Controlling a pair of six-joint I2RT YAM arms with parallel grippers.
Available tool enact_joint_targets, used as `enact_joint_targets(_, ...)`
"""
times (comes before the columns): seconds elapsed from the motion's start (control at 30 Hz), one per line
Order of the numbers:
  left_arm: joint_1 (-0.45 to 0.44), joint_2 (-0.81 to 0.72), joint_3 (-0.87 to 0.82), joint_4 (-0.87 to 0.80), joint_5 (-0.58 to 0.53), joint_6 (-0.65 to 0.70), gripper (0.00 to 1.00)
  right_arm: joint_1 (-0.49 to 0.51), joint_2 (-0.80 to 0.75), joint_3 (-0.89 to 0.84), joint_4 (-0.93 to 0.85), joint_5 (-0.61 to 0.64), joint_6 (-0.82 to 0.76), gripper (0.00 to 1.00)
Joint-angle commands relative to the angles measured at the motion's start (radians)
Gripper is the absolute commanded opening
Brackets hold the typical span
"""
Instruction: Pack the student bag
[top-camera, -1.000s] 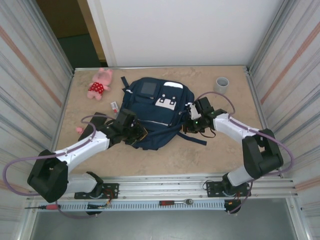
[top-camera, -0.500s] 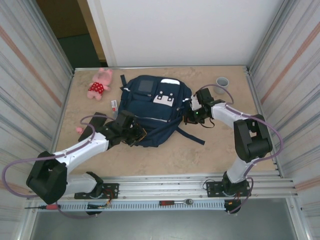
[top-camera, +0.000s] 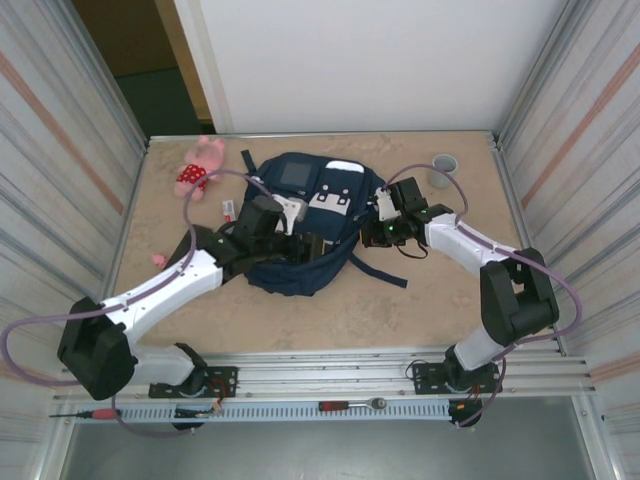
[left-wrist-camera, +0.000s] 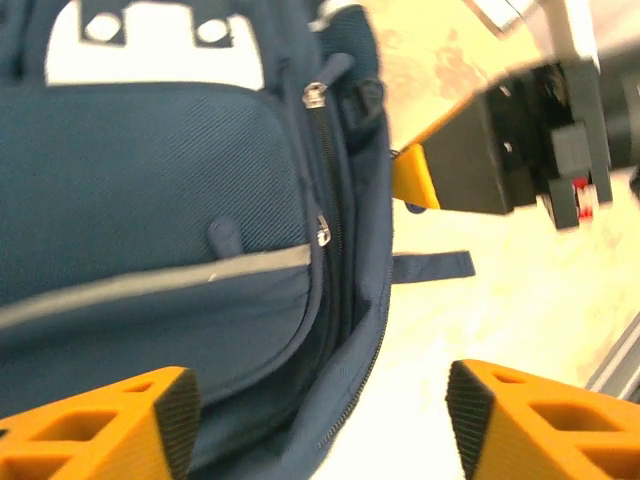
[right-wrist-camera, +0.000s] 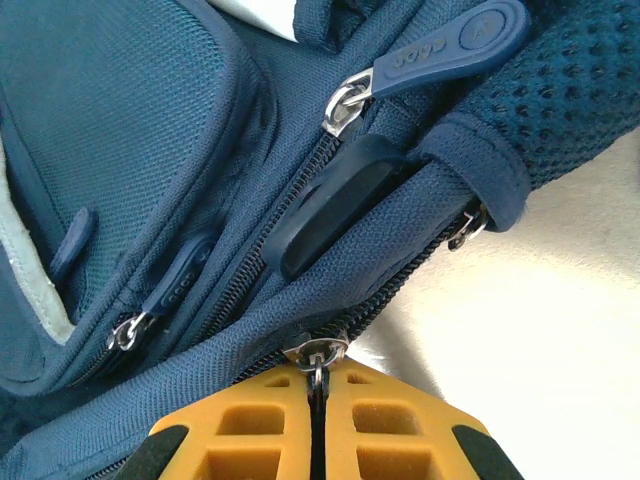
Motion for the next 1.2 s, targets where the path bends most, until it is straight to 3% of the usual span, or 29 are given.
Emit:
enact_joint_targets(0.0,-0.023,0.057,0.037,0.028,0.075,0.463,0.74,-0.002,-0.059,0.000,-0.003,-0.003,-0.024,0.00)
enact_joint_targets(0.1,-0.033,0.139,0.068,0.013,0.071,0.606,0.79,0.001,-0.069,0.000,-0.008,-0.002,-0.027,0.00)
enact_joint_targets(0.27,-0.036,0.271,0.135,0.015,0.081,0.641,0.77,0.003,-0.087,-0.007,-0.012,-0.009,-0.026,0.00)
enact_joint_targets(0.33,-0.040,0.305,0.145,0.025,0.101,0.630,0.64,0.003,-0.093,-0.012,-0.010,-0.016,-0.026,0.00)
enact_joint_targets(0.43,-0.049,0.316,0.138,0.032,0.106,0.630,0.29,-0.004,-0.101,-0.019,-0.019,-0.006,-0.026,0.00)
enact_joint_targets(0.57,-0.049,0.264,0.086,0.044,0.110,0.654,0.00,-0.047,-0.092,-0.029,-0.034,-0.002,-0.030,0.00)
enact_joint_targets(0.9,-0.016,0.107,-0.023,0.049,0.147,0.702,0.00,-0.200,0.050,0.017,-0.035,0.033,-0.043,0.00)
enact_joint_targets(1.17,-0.022,0.124,-0.011,0.057,0.174,0.635,0.00,-0.202,0.047,0.057,0.006,-0.035,-0.029,0.00)
